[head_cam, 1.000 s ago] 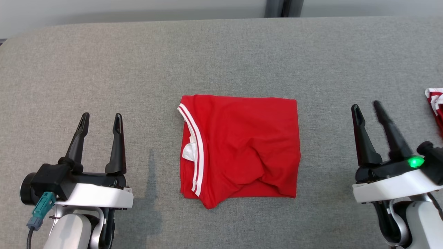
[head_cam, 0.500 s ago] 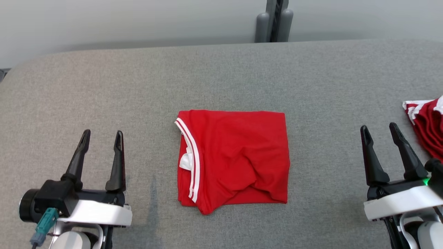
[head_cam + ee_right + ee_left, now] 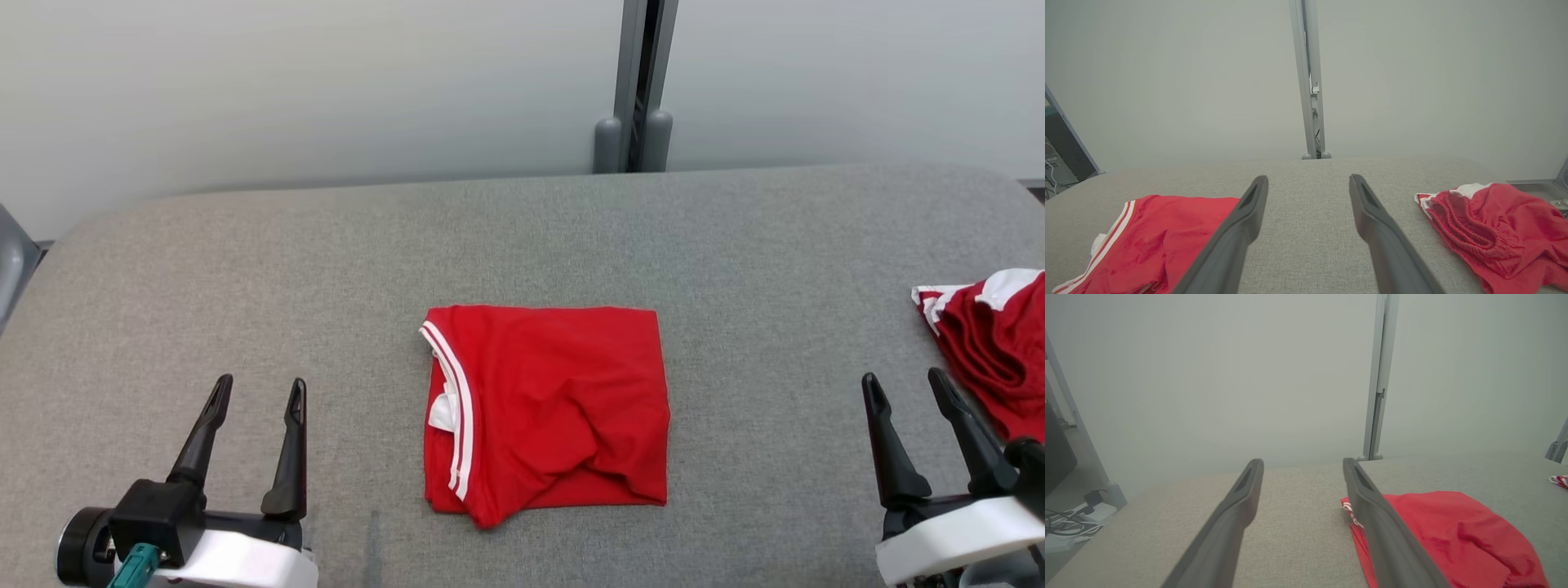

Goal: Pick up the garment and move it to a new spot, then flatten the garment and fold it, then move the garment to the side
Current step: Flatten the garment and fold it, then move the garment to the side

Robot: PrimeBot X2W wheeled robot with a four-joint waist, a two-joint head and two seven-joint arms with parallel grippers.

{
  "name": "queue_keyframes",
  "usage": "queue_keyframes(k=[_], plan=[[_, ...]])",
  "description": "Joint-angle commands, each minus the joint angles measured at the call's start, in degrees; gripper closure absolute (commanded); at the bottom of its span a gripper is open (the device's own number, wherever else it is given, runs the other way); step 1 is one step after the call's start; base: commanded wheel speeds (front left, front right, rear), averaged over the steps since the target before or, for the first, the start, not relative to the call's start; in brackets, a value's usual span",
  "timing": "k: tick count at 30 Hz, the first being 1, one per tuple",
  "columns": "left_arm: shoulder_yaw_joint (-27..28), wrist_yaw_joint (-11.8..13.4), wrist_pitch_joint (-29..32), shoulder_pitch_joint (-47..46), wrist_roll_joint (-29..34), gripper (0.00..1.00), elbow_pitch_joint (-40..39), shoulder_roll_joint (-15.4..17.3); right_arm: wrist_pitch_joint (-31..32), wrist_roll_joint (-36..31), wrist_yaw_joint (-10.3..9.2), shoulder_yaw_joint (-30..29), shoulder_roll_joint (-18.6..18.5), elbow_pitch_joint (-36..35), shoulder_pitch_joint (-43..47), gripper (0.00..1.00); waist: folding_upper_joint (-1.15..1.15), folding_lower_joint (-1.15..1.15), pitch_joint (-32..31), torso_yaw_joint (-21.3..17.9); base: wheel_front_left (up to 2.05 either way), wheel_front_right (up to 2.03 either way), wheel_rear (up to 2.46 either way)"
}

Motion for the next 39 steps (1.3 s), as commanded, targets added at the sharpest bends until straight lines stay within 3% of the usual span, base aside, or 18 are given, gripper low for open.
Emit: queue_keyframes(k=[1,39], plan=[[0.1,0.6,0.3,1.1,0.3,0.00,-0.4,0.5,0.8,-0.6,0.00,-0.2,-0.2,-0.6,1.2,0.00,0.00,0.00,-1.6,0.1,0.00,0.00,0.00],[0.7,3.1,2.3,2.9,-1.4,0.00,-2.1,1.8,2.6,-1.3,0.00,-1.2,0.5,-2.7,3.2,0.00,0.00,0.00,-3.2,0.0,0.00,0.00,0.00]])
